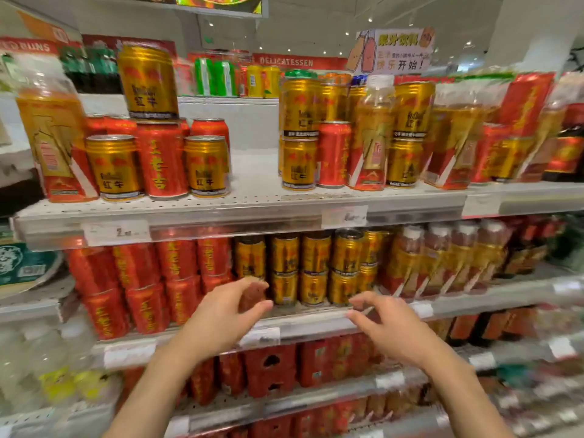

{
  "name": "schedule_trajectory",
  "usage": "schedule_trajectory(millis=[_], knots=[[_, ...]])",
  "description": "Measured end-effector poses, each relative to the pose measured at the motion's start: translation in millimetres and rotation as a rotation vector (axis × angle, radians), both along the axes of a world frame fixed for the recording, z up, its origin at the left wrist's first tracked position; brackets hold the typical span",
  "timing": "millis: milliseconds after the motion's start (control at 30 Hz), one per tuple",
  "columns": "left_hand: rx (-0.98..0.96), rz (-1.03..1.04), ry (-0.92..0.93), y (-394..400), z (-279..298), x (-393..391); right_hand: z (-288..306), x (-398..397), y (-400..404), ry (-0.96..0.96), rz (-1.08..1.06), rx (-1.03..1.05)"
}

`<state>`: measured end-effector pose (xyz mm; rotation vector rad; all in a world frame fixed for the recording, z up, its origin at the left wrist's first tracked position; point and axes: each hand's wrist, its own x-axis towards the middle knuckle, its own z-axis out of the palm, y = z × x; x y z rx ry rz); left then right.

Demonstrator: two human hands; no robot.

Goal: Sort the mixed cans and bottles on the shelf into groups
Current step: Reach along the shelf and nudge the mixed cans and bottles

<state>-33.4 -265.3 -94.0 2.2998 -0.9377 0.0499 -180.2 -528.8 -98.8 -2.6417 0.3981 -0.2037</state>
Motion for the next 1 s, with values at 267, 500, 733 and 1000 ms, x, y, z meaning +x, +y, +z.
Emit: schedule_trajectory(millis=[267,500,733,1000], knots=[[-0.172,0.107,-0.016,-92.9,32.5,-35.1,37.0,-24.5,-114.4,-0.158,0.032,-0.114],[-0.228,0.322,-0.190,-118.6,66.8,-42.7,66.3,-8.3,-137.4,-0.435,0.119,-0.162],[-0.223,0.368,-0.161,-124.3,91.3,-17.3,95.6,40.6,-102.8,-0.719,0.210,-0.324],[-0.279,0.245,-0.068,-120.5,95.0,-1.5,107.5,77.4,-82.1,-0.739,0.233,-0.265]])
